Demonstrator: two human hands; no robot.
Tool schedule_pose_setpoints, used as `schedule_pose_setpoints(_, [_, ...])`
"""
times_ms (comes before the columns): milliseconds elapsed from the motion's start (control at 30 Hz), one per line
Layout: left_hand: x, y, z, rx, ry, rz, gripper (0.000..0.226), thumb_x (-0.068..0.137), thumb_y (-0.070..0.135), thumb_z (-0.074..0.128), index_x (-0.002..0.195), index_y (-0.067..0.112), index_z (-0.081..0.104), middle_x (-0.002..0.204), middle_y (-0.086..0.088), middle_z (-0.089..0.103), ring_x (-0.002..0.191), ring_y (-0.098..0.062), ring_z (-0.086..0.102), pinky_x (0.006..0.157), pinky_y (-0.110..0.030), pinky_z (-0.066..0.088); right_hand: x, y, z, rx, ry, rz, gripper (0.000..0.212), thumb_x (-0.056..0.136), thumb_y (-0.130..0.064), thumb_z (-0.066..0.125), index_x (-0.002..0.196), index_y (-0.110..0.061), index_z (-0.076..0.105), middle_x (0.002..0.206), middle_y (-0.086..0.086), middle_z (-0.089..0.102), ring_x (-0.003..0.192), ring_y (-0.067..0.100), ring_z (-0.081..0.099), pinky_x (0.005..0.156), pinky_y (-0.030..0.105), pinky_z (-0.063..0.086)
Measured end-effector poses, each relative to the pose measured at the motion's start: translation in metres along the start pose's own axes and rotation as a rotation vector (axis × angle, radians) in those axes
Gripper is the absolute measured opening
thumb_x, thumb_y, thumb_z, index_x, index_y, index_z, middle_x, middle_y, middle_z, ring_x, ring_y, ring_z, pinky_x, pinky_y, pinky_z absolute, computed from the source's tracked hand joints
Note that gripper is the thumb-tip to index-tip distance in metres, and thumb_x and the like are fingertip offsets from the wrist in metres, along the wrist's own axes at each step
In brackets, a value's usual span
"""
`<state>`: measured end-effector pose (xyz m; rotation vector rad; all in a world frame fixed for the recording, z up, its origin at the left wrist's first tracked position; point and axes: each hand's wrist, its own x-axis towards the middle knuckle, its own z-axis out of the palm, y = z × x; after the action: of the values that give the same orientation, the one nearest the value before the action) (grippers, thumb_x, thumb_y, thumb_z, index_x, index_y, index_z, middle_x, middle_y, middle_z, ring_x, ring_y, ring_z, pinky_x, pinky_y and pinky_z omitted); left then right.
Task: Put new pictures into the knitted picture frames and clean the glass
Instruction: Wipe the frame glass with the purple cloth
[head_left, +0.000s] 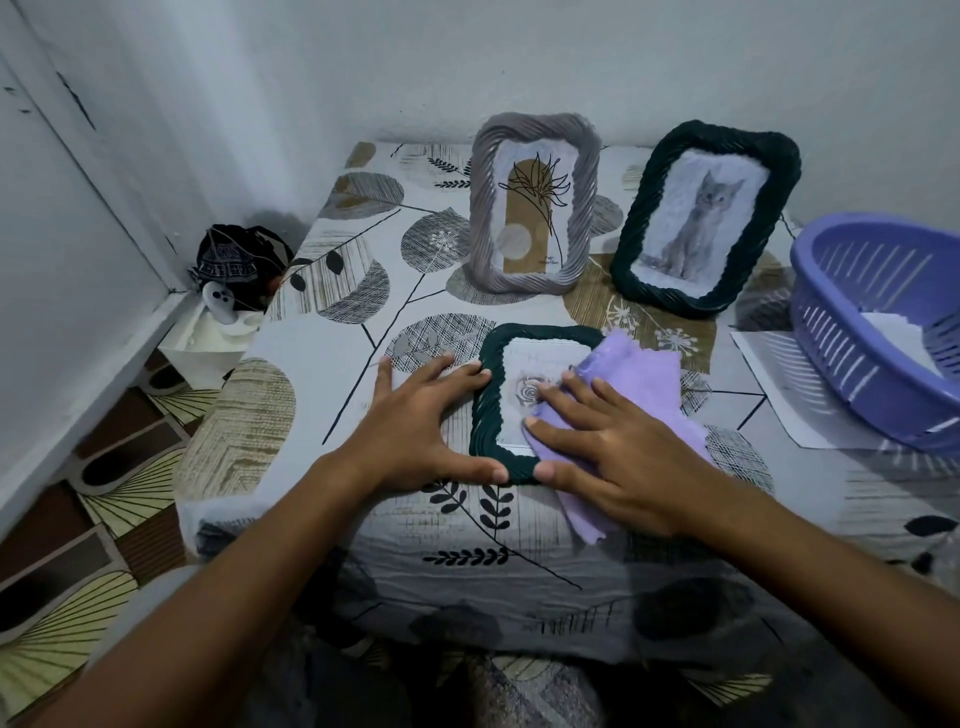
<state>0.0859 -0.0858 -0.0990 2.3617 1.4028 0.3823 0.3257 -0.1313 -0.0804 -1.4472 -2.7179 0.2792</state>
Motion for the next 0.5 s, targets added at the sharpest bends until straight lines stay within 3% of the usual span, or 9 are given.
schedule_pose_setpoints(200, [-0.001,0.001,0.000,-0.024,-0.019,-0.013,0.119,0.045,0.093,0.050,0.148,0.037,0.027,0.155,0.021,0.022,0.143,0.004,0.001,0.114,-0.053,-0.018,-0.023,0.016,0.001,-0.012,0.078,0.106,0.089,0.085,-0.078,0.002,0.144,-0.024,0.039,0.156,-0.002,0.014,0.147,0.019,-0.001,0.120,0.041,0.012])
schedule_pose_setpoints(367, [0.000,0.002,0.000,-0.018,-0.015,-0.005,0.123,0.042,0.095,0.048,0.148,0.035,0.028,0.155,0.020,0.023,0.144,0.002,0.002,0.114,-0.053,-0.017,0.006,-0.006,0.000,-0.035,0.039,0.123,0.096,0.078,-0.078,-0.007,0.149,-0.025,0.029,0.160,0.005,0.008,0.147,0.019,-0.007,0.116,0.029,-0.008])
schedule_pose_setpoints(500, [-0.001,0.003,-0.001,-0.016,-0.007,-0.010,0.116,0.046,0.088,0.052,0.147,0.035,0.030,0.154,0.021,0.024,0.144,0.003,0.004,0.114,-0.054,-0.015,0.030,-0.021,0.001,-0.047,0.021,0.089,0.092,0.079,-0.075,-0.002,0.150,-0.024,0.026,0.160,0.011,0.008,0.148,0.026,-0.002,0.118,0.034,-0.006])
